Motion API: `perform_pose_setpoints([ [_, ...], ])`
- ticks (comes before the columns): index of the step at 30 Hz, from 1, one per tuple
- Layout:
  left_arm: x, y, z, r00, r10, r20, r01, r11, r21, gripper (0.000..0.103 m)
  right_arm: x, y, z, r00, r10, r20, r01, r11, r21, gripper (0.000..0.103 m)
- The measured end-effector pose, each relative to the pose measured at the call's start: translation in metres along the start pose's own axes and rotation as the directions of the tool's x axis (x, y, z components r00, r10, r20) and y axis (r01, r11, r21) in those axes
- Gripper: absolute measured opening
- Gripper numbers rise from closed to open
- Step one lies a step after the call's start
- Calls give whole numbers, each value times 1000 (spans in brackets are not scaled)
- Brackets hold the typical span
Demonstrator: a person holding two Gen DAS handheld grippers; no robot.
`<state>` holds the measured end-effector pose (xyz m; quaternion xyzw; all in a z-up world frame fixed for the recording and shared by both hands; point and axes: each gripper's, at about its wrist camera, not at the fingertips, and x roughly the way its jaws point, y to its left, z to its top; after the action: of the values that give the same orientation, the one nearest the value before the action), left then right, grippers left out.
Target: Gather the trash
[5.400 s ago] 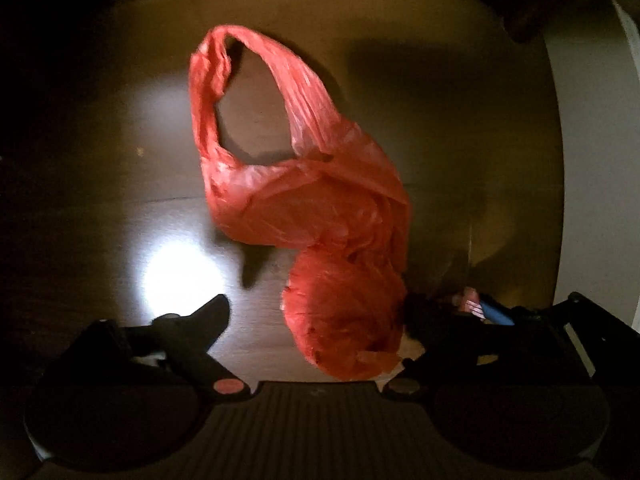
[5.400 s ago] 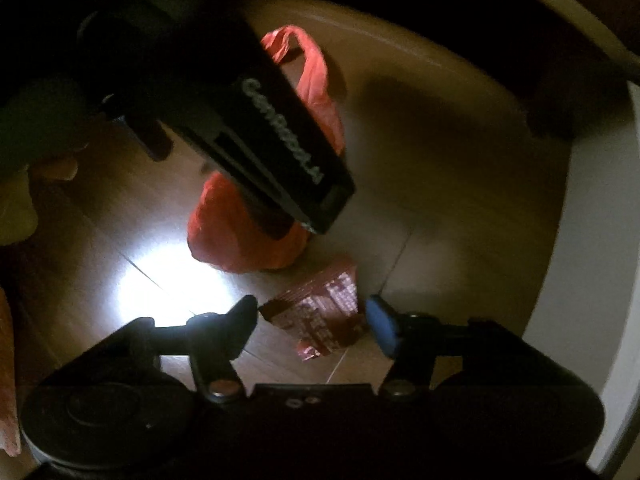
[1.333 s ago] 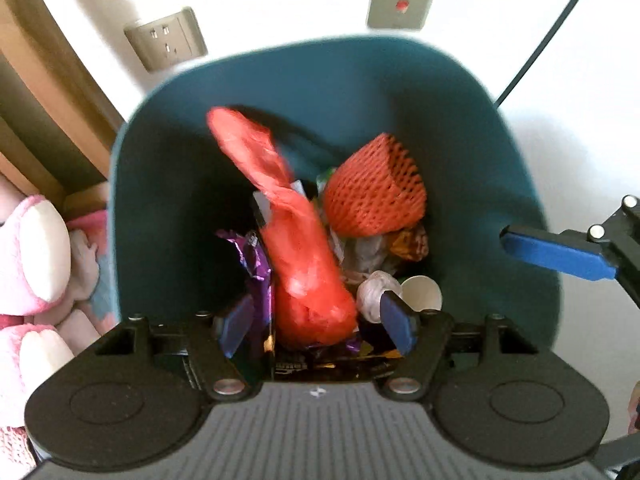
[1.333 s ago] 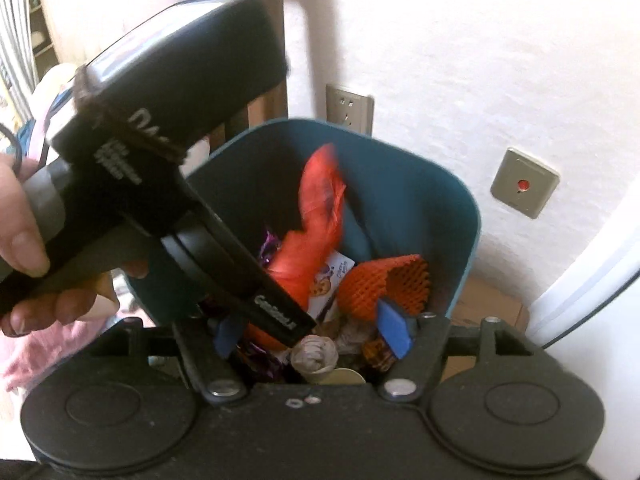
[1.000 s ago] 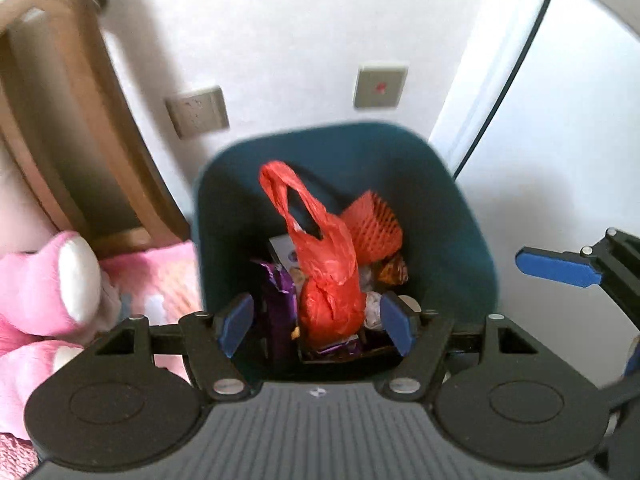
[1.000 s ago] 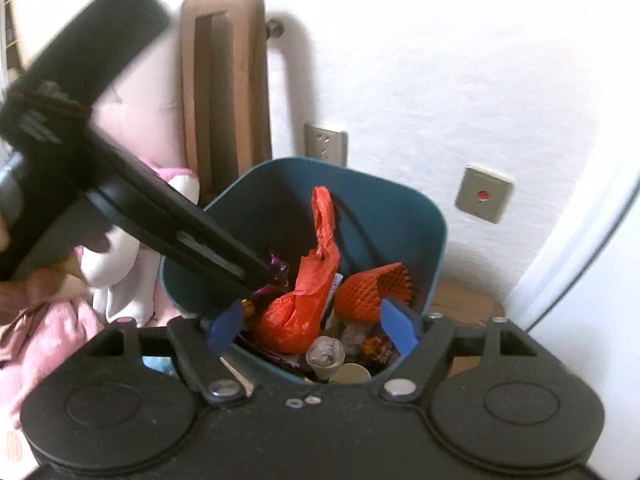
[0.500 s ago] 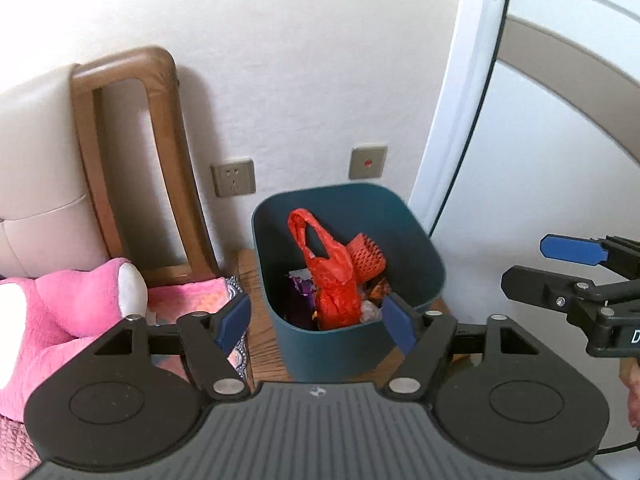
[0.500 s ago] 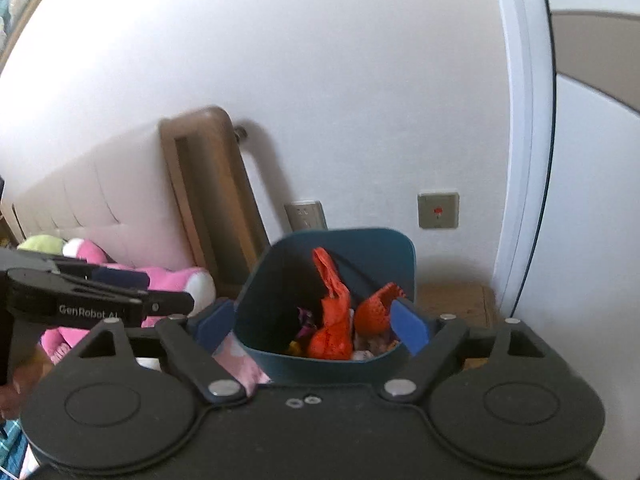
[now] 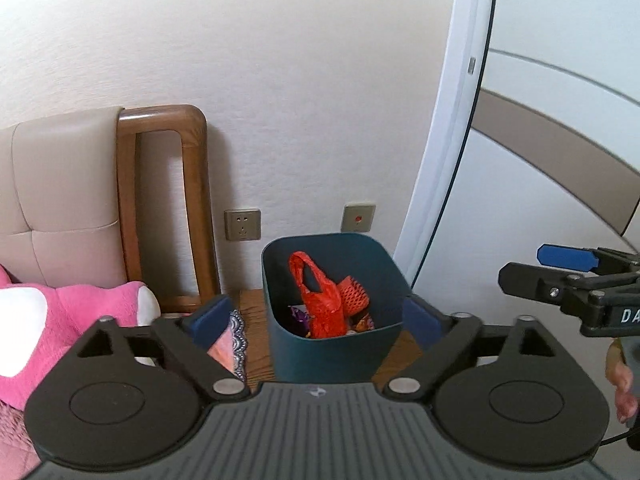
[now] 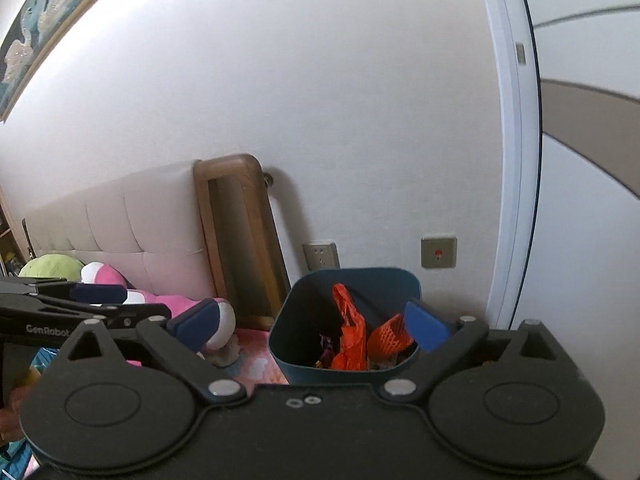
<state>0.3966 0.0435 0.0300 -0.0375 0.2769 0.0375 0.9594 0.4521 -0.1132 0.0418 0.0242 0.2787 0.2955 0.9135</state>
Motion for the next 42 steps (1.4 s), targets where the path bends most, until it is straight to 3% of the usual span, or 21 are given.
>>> perform_pose_setpoints([
  [12, -26, 5, -15, 1000, 9, 12, -9, 999, -39, 101, -20, 24, -10, 998, -43, 44, 45, 998, -37, 103],
  [21, -35, 8, -21, 998, 50, 23, -50, 999, -16, 101, -22, 28, -17, 999, -39, 34, 40, 999, -31, 103],
  [31, -42, 9, -24, 999, 28, 34, -28, 1000, 6, 101, -23, 37, -20, 997, -55, 50, 58, 997, -46, 103],
  [42, -48, 13, -26, 998, 29, 47, -29, 1000, 0, 101, -22, 49, -20, 999, -21, 44, 24, 997, -68, 103],
])
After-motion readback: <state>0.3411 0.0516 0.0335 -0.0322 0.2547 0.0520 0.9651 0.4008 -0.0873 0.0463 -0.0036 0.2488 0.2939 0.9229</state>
